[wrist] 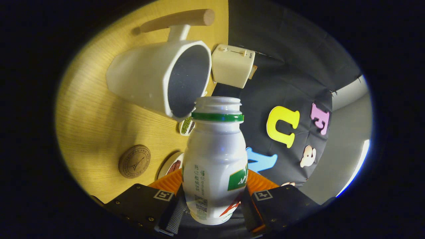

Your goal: Take the bottle from table, then pour the juice into the cup, finally place the bottle on the coaster

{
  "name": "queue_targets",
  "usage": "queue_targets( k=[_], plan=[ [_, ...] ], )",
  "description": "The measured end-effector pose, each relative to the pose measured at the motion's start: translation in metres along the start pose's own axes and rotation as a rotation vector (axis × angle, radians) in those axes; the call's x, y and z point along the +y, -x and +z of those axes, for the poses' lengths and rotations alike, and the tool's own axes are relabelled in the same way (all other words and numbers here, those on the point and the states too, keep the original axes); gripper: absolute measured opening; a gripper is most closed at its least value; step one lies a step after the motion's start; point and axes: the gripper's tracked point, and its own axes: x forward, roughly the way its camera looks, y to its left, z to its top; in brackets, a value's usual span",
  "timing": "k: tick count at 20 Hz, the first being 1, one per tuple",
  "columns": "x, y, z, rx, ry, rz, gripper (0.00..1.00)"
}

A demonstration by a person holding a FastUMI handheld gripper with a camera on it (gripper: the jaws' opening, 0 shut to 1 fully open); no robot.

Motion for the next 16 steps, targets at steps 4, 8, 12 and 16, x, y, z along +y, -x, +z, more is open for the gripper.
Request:
queue_targets(
  k=[4, 8, 12, 16],
  plan=[
    [-0.001, 0.001, -0.001, -0.013, -0.108, 0.016, 0.72],
    [0.002, 0.001, -0.003, -0.015, -0.227, 0.04, 0.72],
    [0.008, 0.0, -0.009, -0.017, -0.362, 0.069, 0.73],
    [0.0, 0.003, -0.014, -0.026, -0.485, 0.035, 0.72]
  ],
)
